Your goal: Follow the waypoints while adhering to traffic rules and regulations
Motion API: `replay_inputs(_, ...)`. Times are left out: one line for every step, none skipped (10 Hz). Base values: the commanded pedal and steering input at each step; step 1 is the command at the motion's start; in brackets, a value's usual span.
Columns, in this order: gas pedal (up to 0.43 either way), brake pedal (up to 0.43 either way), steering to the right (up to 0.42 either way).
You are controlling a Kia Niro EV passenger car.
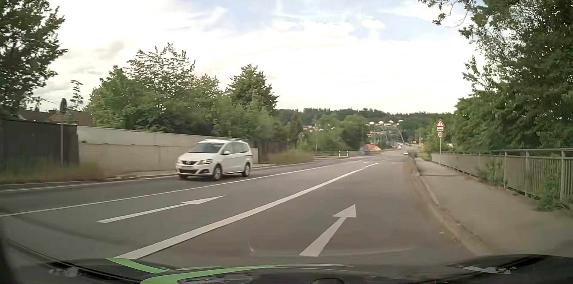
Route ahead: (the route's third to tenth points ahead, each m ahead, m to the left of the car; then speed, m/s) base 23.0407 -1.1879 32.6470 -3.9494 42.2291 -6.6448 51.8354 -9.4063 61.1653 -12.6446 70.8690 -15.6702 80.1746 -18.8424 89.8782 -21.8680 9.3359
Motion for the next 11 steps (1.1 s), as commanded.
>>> replay_inputs(0.157, 0.0, 0.134)
replay_inputs(0.157, 0.0, 0.125)
replay_inputs(0.15, 0.0, 0.118)
replay_inputs(0.13, 0.0, 0.113)
replay_inputs(0.13, 0.0, 0.106)
replay_inputs(0.13, 0.0, 0.098)
replay_inputs(0.13, 0.0, 0.088)
replay_inputs(0.138, 0.0, 0.078)
replay_inputs(0.138, 0.0, 0.071)
replay_inputs(0.138, 0.0, 0.057)
replay_inputs(0.15, 0.0, 0.041)
